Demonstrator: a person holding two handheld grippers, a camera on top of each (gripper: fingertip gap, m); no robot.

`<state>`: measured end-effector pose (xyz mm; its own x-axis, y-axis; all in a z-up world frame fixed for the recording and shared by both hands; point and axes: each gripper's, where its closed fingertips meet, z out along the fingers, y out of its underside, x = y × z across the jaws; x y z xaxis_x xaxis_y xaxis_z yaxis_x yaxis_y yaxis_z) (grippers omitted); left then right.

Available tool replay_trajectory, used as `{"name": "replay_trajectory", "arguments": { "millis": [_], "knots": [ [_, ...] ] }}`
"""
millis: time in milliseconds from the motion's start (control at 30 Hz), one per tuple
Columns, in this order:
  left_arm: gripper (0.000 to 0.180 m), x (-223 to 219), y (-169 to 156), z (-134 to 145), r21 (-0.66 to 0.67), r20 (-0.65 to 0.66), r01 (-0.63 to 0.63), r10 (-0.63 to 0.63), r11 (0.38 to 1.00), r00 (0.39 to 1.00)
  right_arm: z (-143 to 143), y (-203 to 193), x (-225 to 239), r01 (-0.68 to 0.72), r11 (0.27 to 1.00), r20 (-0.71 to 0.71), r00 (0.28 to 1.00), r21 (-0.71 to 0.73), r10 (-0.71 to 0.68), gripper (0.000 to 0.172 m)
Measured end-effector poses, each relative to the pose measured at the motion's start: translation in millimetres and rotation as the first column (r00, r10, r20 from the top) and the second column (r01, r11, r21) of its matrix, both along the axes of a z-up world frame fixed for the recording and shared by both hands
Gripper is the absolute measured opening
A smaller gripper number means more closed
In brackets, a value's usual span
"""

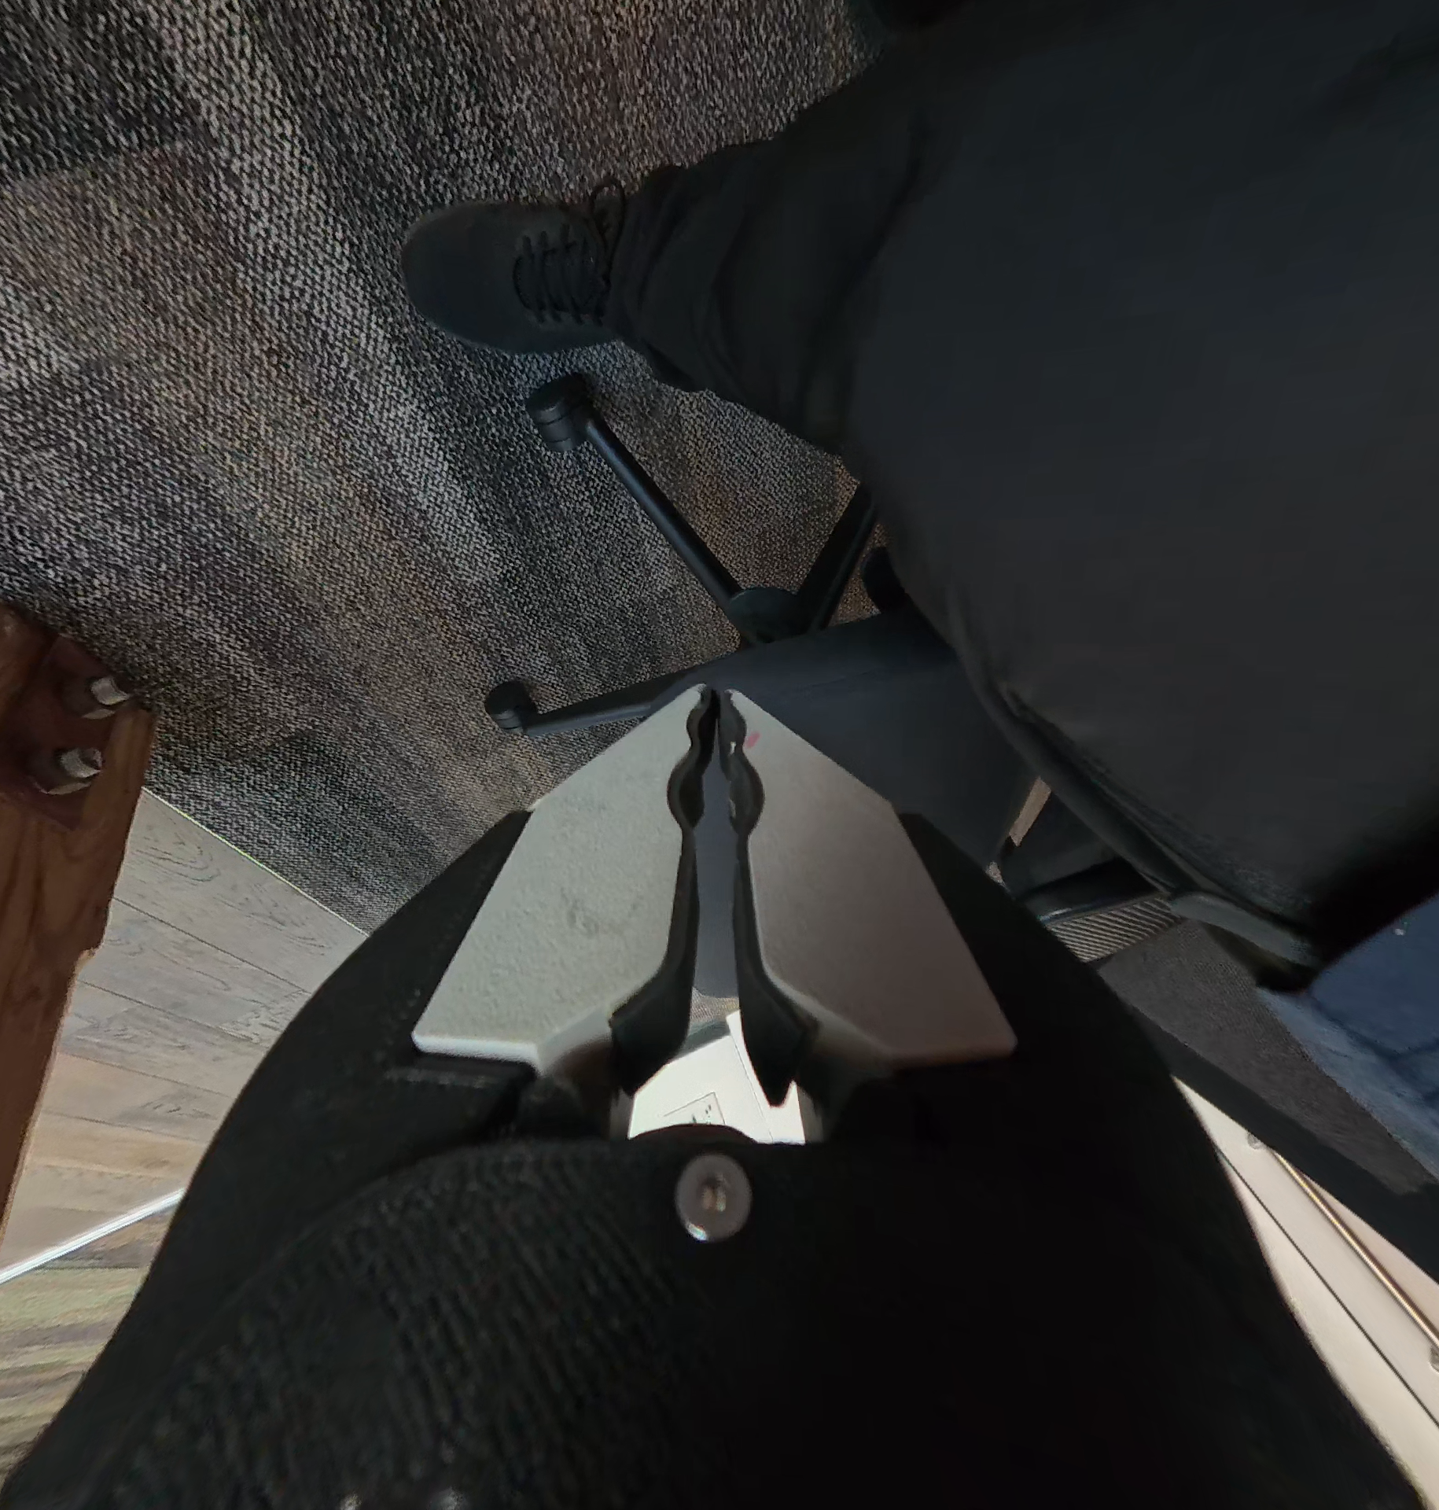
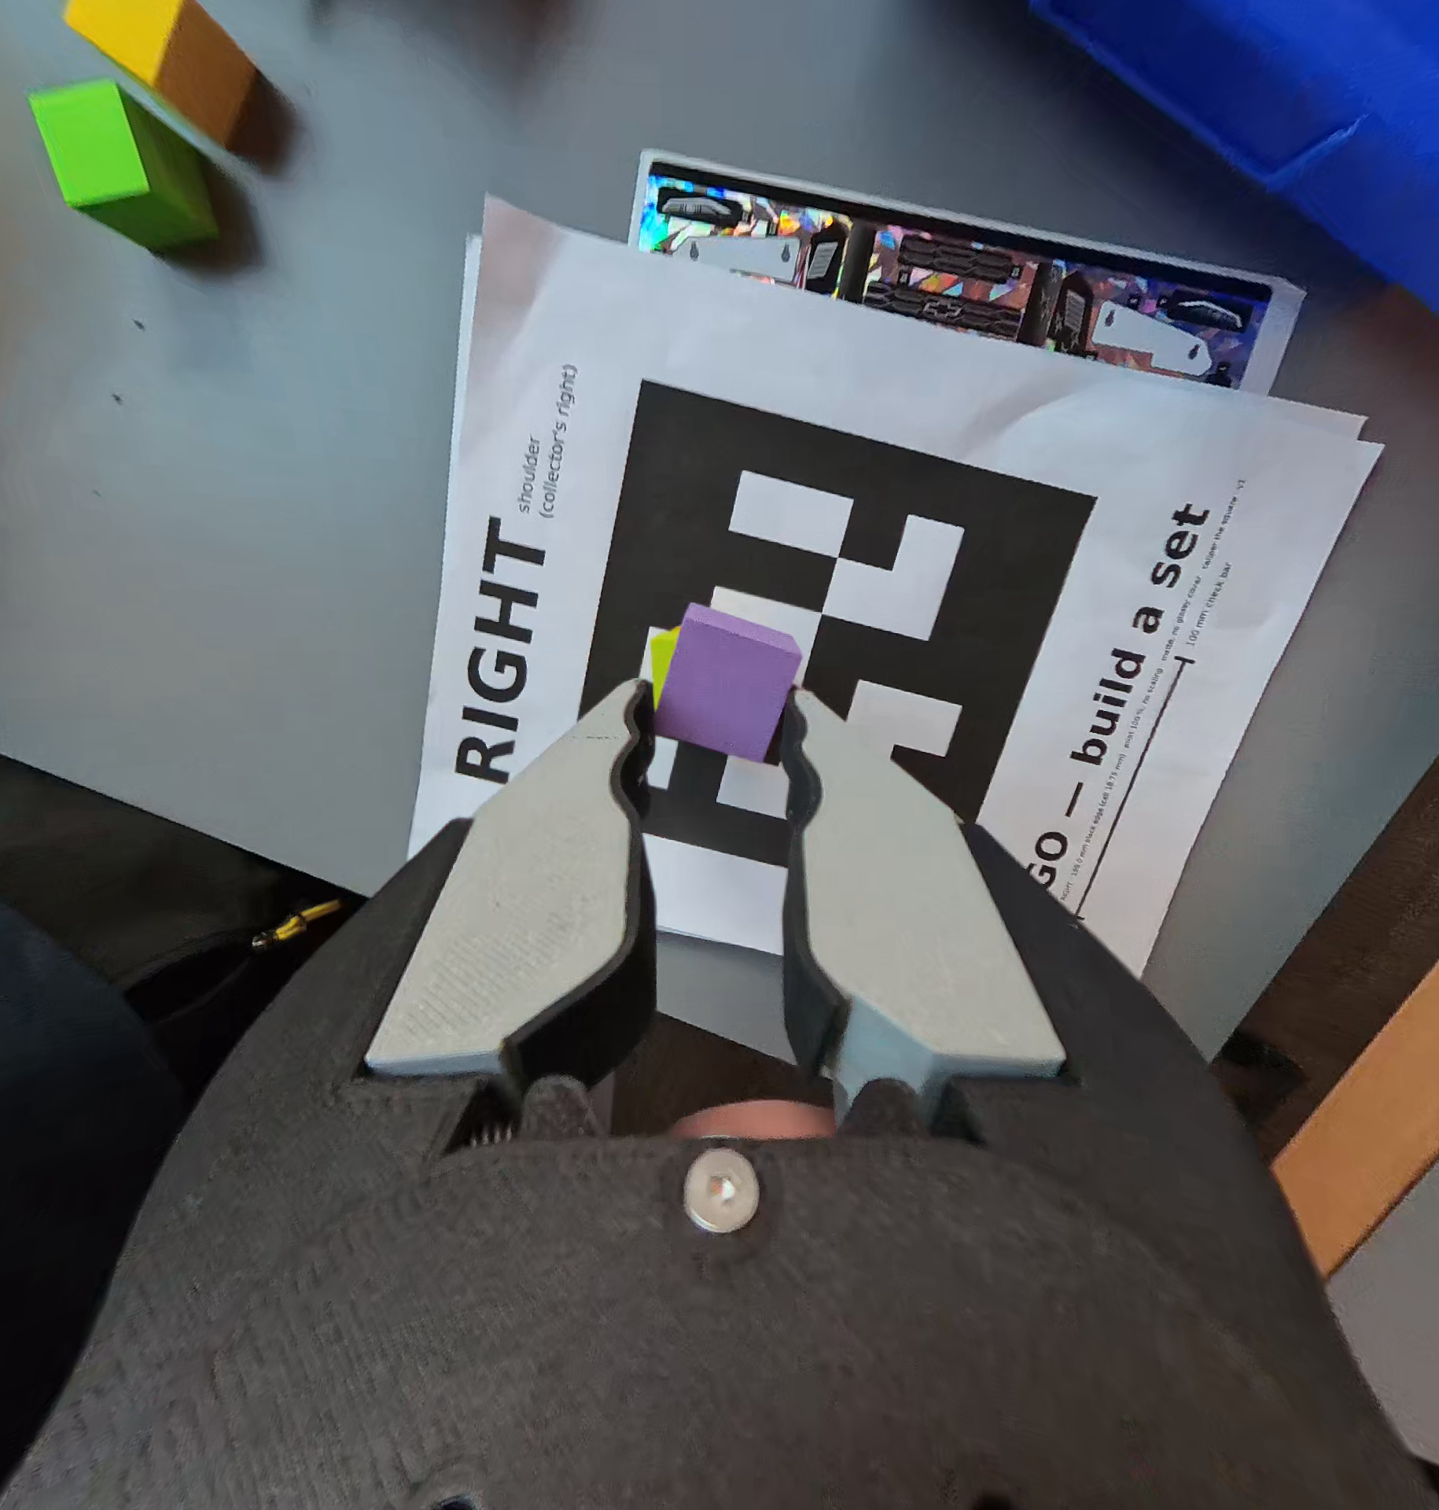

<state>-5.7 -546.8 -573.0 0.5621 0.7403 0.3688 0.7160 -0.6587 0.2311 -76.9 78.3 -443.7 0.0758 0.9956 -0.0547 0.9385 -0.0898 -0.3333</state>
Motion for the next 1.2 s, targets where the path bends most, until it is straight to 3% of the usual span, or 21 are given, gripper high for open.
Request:
{"name": "replay_trajectory", "arguments": {
  "millis": [233, 633, 767, 900, 967, 1033, 1200],
  "knots": [
    [0.000, -19.2, 3.2, 4.4, 0.008, -0.027, 0.006, -0.006, 1.000, 1.000, -9.7, -6.0, 4.3, -0.087, 0.996, 0.062, 0.994, 0.028, 0.085, 0.029],
    [0.000, -10.3, -5.2, 3.9, -0.006, -0.001, 0.012, -0.012, 1.000, 1.000, -19.9, -6.9, 5.7, -0.080, 0.997, 0.095, 0.992, 0.008, 0.079, 0.031],
    [0.000, -12.2, -5.8, 4.2, -0.005, -0.005, -0.002, 0.002, 1.000, 1.000, -11.8, -8.6, 7.5, -0.074, 0.997, 0.083, 0.994, -0.001, 0.074, 0.038],
    [0.000, -11.4, -4.8, 3.7, -0.001, -0.006, -0.013, 0.013, 1.000, 1.000, 21.0, -3.8, -13.1, -0.071, 0.993, -0.033, 0.997, 0.089, 0.074, 0.043],
    [0.000, -8.4, -5.0, 3.0, -0.003, 0.000, -0.011, 0.011, 1.000, 1.000, 37.3, -16.5, -38.0, -0.127, 0.981, -0.109, 0.984, 0.150, 0.144, 0.042],
    [0.000, -5.2, -5.5, 2.6, -0.008, 0.007, -0.006, 0.006, 1.000, 1.000, 35.9, -51.0, -61.6, -0.197, 0.975, -0.126, 0.970, 0.106, 0.209, 0.044],
    [0.000, -5.8, -3.4, 5.8, -0.008, 0.000, -0.021, 0.021, 1.000, 1.000, -10.0, -131.0, -105.5, -0.303, 0.953, -0.096, 0.949, -0.028, 0.299, 0.045]
  ]
}}
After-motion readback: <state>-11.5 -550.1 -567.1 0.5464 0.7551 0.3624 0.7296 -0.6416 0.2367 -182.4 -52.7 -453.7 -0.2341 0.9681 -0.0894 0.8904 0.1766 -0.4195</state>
